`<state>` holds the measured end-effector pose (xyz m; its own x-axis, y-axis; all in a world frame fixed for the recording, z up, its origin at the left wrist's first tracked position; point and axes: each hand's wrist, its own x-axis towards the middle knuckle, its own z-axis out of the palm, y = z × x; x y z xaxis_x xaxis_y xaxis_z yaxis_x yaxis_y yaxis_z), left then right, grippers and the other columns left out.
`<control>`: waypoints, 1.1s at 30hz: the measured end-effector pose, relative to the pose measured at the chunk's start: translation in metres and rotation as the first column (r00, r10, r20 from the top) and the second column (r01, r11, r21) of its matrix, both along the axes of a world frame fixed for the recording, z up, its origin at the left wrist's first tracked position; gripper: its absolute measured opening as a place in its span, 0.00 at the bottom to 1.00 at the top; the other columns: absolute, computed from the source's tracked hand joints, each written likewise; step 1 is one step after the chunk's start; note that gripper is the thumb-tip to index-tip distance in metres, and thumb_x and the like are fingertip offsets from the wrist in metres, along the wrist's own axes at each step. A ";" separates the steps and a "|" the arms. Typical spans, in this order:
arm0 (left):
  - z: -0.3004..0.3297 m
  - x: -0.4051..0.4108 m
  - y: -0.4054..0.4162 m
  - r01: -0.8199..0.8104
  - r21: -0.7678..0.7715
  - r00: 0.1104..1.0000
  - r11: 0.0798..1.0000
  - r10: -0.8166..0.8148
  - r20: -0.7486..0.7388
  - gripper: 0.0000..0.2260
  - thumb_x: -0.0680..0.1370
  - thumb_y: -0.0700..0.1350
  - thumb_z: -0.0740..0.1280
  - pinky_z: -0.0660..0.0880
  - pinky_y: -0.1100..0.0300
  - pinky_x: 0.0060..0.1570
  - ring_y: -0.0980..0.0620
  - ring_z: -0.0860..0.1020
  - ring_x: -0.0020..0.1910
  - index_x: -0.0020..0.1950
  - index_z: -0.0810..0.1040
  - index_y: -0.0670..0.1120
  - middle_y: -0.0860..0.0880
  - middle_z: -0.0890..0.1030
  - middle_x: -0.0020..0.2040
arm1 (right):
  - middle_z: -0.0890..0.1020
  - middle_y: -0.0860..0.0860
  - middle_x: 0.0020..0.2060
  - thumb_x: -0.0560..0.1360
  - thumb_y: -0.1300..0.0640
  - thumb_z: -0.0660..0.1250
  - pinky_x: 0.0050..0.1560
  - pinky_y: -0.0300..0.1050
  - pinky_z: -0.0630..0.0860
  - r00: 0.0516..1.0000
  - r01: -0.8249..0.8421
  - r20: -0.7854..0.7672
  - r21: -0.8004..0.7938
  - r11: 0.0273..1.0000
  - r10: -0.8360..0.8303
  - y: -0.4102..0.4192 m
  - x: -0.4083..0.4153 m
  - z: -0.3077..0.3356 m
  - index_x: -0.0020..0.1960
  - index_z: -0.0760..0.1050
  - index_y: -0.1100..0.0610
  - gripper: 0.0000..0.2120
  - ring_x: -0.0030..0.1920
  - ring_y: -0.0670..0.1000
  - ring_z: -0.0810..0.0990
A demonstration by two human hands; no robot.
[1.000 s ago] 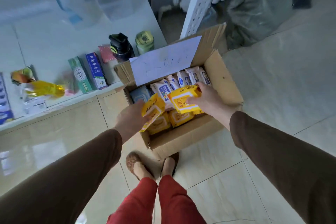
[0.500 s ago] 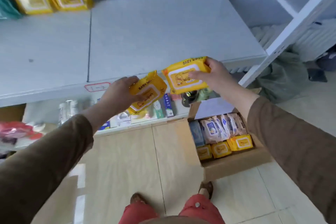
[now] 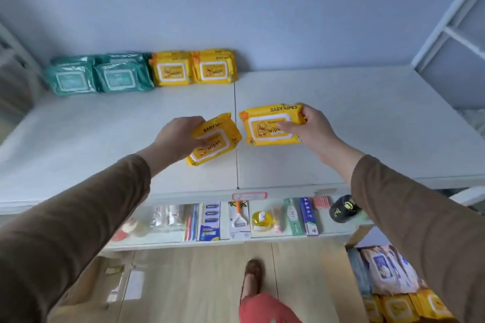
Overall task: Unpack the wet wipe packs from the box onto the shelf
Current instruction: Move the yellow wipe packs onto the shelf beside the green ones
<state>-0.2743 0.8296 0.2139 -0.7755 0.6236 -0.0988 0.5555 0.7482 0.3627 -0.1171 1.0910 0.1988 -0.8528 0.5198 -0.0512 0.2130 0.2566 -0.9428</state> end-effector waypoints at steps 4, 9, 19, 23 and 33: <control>-0.006 -0.077 0.001 -0.048 -0.031 0.997 0.998 0.047 -0.054 0.09 0.74 0.50 0.74 0.75 0.51 0.42 0.46 0.77 0.44 0.49 0.77 0.52 0.51 0.79 0.42 | 0.86 0.49 0.46 0.69 0.55 0.78 0.51 0.51 0.80 0.999 0.018 -0.027 -0.044 0.999 -0.019 0.011 -0.080 -0.018 0.51 0.79 0.50 0.12 0.48 0.52 0.84; -0.011 -0.172 0.007 -0.090 -0.060 0.990 0.994 0.083 -0.111 0.11 0.73 0.53 0.74 0.75 0.53 0.39 0.46 0.77 0.42 0.49 0.75 0.53 0.50 0.78 0.41 | 0.85 0.52 0.51 0.70 0.60 0.77 0.53 0.52 0.81 0.999 0.005 -0.038 -0.191 0.982 -0.013 0.025 -0.187 -0.029 0.53 0.78 0.52 0.14 0.53 0.56 0.84; -0.015 -0.301 0.033 -0.020 -0.197 0.993 0.980 -0.004 -0.119 0.22 0.74 0.54 0.73 0.73 0.52 0.47 0.44 0.75 0.51 0.65 0.75 0.49 0.47 0.76 0.51 | 0.84 0.52 0.55 0.71 0.61 0.77 0.53 0.47 0.80 0.995 -0.083 0.026 -0.269 0.960 0.093 0.046 -0.308 -0.058 0.60 0.76 0.52 0.20 0.55 0.52 0.83; -0.022 -0.326 0.042 0.101 -0.202 0.981 0.974 -0.131 -0.143 0.27 0.75 0.52 0.73 0.74 0.50 0.56 0.46 0.73 0.57 0.73 0.70 0.57 0.49 0.79 0.56 | 0.83 0.52 0.54 0.72 0.62 0.76 0.50 0.43 0.80 0.997 -0.060 0.031 -0.284 0.957 0.072 0.050 -0.327 -0.073 0.61 0.75 0.54 0.20 0.55 0.53 0.83; -0.037 -0.346 0.043 0.134 -0.270 0.884 0.953 -0.238 -0.403 0.26 0.72 0.51 0.75 0.72 0.49 0.55 0.45 0.71 0.54 0.67 0.72 0.48 0.48 0.76 0.55 | 0.81 0.46 0.51 0.70 0.49 0.78 0.45 0.38 0.76 0.997 0.012 0.074 0.108 0.994 -0.020 0.035 -0.345 -0.094 0.58 0.71 0.52 0.23 0.49 0.45 0.80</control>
<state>-0.6199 0.8723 0.1768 -0.6462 0.7610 0.0578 0.7536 0.6482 -0.1089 -0.4624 1.1257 0.1047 -0.8404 0.5389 -0.0577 0.2865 0.3514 -0.8913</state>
